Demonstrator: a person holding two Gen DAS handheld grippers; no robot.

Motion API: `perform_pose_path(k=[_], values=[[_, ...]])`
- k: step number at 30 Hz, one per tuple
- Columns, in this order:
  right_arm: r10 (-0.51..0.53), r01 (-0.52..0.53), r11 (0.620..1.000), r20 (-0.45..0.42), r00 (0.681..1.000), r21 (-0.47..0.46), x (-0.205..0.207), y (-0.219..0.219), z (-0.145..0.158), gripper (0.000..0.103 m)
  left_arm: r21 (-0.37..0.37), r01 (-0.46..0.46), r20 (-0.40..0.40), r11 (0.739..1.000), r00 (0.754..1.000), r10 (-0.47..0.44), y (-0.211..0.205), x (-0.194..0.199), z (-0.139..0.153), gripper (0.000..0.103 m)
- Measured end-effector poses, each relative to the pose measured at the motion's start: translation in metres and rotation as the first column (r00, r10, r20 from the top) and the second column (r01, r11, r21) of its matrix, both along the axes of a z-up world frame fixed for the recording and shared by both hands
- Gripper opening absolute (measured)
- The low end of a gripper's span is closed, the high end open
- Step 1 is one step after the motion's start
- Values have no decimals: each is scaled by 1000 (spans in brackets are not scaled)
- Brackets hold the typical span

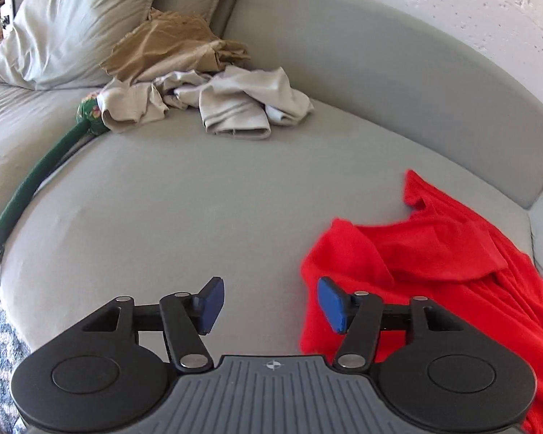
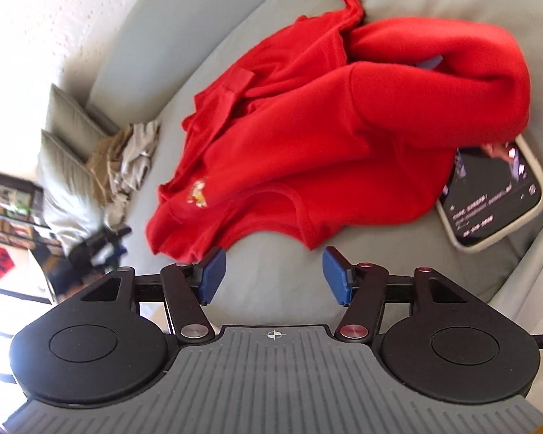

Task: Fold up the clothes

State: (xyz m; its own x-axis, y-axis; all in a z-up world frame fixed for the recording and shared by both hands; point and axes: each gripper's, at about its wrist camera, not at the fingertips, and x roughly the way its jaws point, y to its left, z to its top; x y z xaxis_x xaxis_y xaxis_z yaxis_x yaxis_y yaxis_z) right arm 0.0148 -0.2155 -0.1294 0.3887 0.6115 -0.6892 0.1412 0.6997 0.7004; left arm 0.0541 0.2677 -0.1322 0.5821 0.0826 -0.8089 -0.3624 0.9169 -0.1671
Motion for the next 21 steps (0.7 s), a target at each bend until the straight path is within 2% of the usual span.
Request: perform_pose_path(k=[3,5,7,10,13,17,21], values=[[-67,67,997,-15,998,32,-3,-9,-3,61,-129,56,-48,990,997,-63,-21,-26,-5,54],[-126,126,991,-25,992,34,-5,-16,-6,61,-193,62,-44,979,996,-72,-32,-36,-11,54],[-207,209,977,-49,977,43,-7,-26,-12,59,-193,43,-35,980,998,-50,-41,-38,-19,53],[-334,339,937,-67,940,83,-12,-43,-22,47,-196,34,-20,980,999,-39,-54,-39,-26,51],[-386,389,903,-53,921,180,-18,-54,-27,47,-234,67,3,970,998,-68,-66,-43,-26,51],[-387,403,911,-158,909,90,-14,-54,-42,50,-208,46,-12,977,999,-49,-71,-48,-28,52],[-414,424,904,-140,899,55,-13,-47,-55,48,-248,-22,4,968,1000,24,-58,-48,-31,52]])
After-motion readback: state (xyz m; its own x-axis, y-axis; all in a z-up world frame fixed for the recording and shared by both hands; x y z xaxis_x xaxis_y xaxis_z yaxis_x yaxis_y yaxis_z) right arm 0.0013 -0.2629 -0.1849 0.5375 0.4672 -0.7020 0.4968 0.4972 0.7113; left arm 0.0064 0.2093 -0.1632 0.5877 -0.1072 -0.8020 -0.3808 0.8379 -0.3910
